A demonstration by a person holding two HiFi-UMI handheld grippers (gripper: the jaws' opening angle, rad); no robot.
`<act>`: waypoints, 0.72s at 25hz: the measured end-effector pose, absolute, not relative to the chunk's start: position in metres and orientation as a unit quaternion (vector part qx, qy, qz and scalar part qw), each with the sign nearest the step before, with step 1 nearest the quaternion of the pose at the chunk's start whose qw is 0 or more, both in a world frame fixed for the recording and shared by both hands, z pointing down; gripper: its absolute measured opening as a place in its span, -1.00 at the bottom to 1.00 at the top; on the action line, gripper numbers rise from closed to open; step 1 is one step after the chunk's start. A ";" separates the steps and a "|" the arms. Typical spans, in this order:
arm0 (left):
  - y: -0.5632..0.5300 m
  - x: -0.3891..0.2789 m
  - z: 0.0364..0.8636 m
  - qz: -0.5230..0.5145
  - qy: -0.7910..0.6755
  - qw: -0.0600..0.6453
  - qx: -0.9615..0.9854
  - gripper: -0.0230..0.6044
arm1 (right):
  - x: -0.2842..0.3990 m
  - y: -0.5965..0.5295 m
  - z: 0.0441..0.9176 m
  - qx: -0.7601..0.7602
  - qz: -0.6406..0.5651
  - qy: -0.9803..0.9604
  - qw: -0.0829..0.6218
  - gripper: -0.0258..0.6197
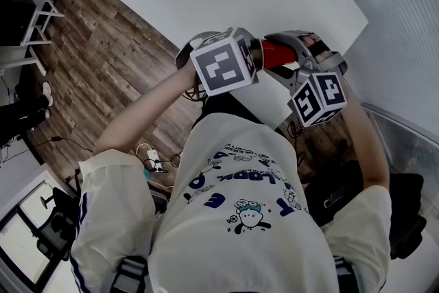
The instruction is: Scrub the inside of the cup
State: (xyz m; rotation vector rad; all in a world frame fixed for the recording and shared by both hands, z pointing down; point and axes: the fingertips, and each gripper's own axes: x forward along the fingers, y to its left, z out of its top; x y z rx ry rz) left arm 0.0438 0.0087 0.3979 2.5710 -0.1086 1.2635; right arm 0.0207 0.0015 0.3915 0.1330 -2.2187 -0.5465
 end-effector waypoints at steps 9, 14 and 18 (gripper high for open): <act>0.008 0.039 0.399 0.410 -0.031 0.229 0.882 -0.60 | 0.017 0.001 0.394 0.045 -0.282 -0.864 0.415 -0.03; 0.012 0.039 0.399 0.387 -0.022 0.275 0.880 -0.60 | 0.015 0.003 0.394 0.043 -0.315 -0.852 0.415 -0.03; 0.014 0.038 0.398 0.374 -0.013 0.308 0.875 -0.60 | 0.014 0.004 0.392 0.044 -0.336 -0.846 0.412 -0.03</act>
